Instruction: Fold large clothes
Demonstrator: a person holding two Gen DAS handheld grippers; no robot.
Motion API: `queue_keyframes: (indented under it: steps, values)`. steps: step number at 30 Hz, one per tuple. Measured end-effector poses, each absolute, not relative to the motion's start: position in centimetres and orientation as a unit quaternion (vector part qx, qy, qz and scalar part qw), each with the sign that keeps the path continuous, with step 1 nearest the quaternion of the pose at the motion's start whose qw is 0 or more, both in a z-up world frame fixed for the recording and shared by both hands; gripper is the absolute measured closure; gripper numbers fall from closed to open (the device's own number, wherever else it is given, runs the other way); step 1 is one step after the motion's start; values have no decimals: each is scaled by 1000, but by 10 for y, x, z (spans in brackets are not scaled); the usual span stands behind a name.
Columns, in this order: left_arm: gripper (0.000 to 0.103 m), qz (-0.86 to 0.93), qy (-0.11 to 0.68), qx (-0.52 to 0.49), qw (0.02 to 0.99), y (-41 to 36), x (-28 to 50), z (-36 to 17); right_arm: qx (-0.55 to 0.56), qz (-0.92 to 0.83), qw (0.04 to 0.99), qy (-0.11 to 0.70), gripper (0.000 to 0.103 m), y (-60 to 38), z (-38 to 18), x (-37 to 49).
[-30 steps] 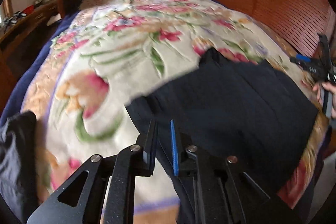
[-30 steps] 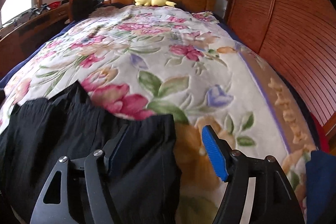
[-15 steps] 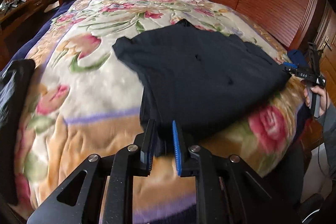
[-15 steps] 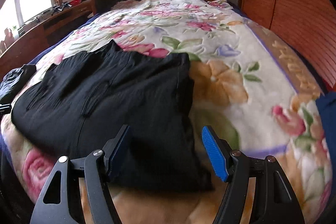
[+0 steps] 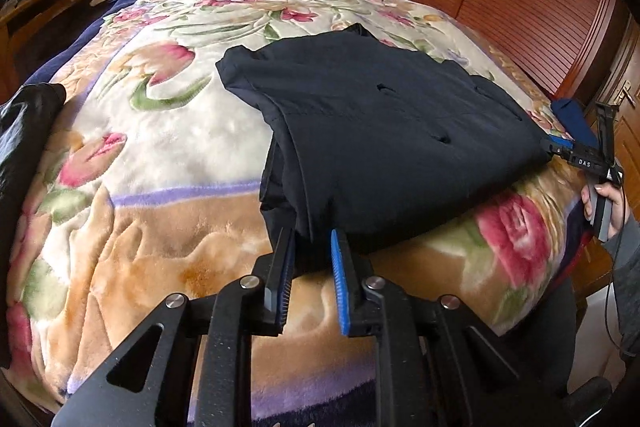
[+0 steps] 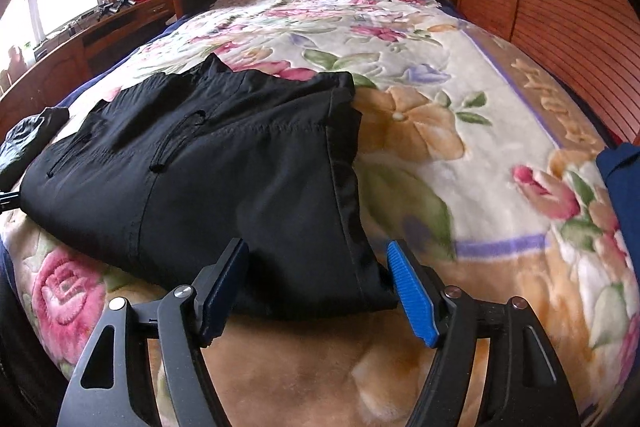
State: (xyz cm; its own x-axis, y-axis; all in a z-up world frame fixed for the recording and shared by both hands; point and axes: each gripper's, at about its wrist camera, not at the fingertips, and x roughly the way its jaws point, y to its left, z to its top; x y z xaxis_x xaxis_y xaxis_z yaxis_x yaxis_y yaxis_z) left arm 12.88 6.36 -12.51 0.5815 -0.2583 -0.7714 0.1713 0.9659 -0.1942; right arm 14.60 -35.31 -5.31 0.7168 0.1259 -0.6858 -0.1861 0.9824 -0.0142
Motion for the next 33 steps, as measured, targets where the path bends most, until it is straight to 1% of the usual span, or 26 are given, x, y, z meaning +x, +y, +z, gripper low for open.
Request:
queue_keyframes:
  steps: [10, 13, 15, 16, 17, 18, 19, 21, 22, 25, 28, 33]
  values:
    - [84, -127, 460, -66, 876, 64, 143, -144, -17, 94, 920, 381, 27, -355, -69, 150]
    - [84, -122, 458, -87, 876, 67, 141, -146, -9, 102, 916, 388, 27, -357, -72, 154]
    - [84, -123, 453, -76, 880, 64, 139, -146, -1, 110, 913, 393, 27, -358, -74, 158]
    - [87, -125, 447, -61, 884, 60, 138, -145, 3, 113, 912, 394, 27, -359, -74, 159]
    - [93, -130, 444, -50, 885, 58, 136, -144, 9, 117, 911, 395, 28, -359, -74, 160]
    - [95, -135, 443, -43, 885, 56, 135, -144, 15, 127, 909, 396, 40, -360, -75, 162]
    - [97, -136, 441, -40, 886, 55, 134, -142, 18, 136, 908, 396, 58, -359, -75, 163]
    - [99, -137, 434, -37, 890, 57, 132, -136, 17, 152, 906, 395, 85, -358, -74, 163]
    - [99, -137, 428, -40, 892, 59, 130, -132, 15, 155, 907, 392, 88, -358, -74, 162]
    - [100, -139, 414, -46, 898, 66, 125, -118, -10, 151, 914, 376, 92, -353, -66, 153]
    - [100, -141, 404, -38, 903, 69, 115, -106, -11, 153, 922, 356, 93, -354, -52, 140]
    - [100, -140, 395, -44, 907, 75, 102, -100, -8, 168, 929, 330, 93, -355, -34, 109]
